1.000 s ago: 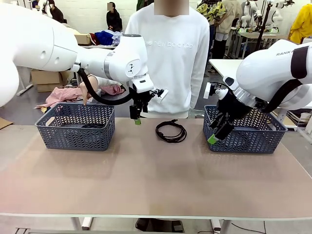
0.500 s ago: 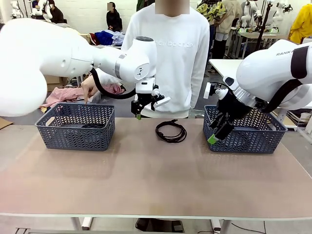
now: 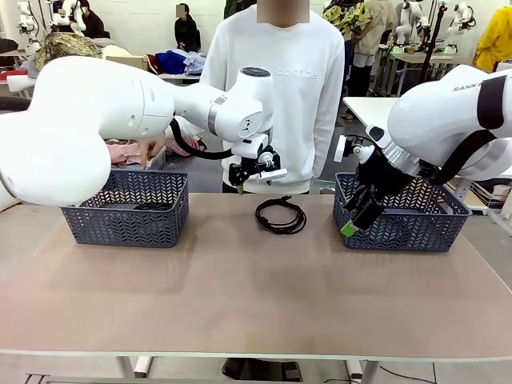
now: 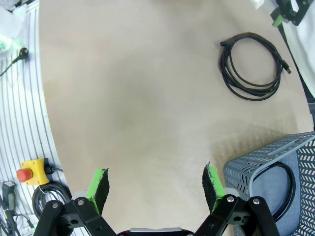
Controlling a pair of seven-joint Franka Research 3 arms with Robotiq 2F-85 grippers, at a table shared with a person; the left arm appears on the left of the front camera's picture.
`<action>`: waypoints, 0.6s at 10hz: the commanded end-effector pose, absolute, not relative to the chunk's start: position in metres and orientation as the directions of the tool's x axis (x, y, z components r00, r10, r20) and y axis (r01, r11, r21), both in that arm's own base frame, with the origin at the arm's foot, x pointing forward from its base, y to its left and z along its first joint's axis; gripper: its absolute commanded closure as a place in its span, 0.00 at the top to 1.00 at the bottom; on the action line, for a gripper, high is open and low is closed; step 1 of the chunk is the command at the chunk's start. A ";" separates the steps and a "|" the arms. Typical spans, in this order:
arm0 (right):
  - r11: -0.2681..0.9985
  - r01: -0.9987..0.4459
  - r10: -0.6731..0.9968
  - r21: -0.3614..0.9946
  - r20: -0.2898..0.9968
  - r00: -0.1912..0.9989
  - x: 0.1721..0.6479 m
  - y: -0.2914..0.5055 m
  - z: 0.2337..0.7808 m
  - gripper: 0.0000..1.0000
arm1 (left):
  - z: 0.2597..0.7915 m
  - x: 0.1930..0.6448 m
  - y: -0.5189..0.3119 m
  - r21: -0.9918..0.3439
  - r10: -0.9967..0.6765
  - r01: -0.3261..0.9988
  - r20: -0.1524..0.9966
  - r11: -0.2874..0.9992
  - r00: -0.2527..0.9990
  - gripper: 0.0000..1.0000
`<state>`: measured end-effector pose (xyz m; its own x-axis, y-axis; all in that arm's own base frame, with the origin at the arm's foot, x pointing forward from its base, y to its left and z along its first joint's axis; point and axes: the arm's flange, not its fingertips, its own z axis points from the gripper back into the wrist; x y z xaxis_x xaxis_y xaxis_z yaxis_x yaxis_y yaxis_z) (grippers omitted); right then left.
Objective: Organize the cables according to human instructions.
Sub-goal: Pick up a bundle of cables and place it in the basket indicated by the human.
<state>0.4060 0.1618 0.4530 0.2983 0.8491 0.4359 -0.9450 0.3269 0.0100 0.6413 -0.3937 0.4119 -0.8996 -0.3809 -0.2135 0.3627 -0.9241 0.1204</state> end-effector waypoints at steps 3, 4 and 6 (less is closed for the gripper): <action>0.330 -0.944 0.847 0.008 0.438 0.301 0.405 0.161 0.454 1.00 | 0.412 0.641 -0.394 0.120 -0.381 0.363 -0.213 -0.924 -0.900 1.00; 0.330 -0.944 0.847 0.008 0.438 0.301 0.405 0.161 0.454 1.00 | 0.412 0.641 -0.394 0.120 -0.381 0.363 -0.213 -0.924 -0.900 1.00; 0.330 -0.944 0.847 0.008 0.438 0.301 0.405 0.161 0.454 1.00 | 0.412 0.641 -0.394 0.120 -0.381 0.363 -0.213 -0.924 -0.900 1.00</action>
<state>0.4060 0.1618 0.4530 0.2983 0.8491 0.4359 -0.9450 0.3269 0.0100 0.6415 -0.3945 0.4106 -0.9043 -0.3674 -0.2173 0.3482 -0.9294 0.1226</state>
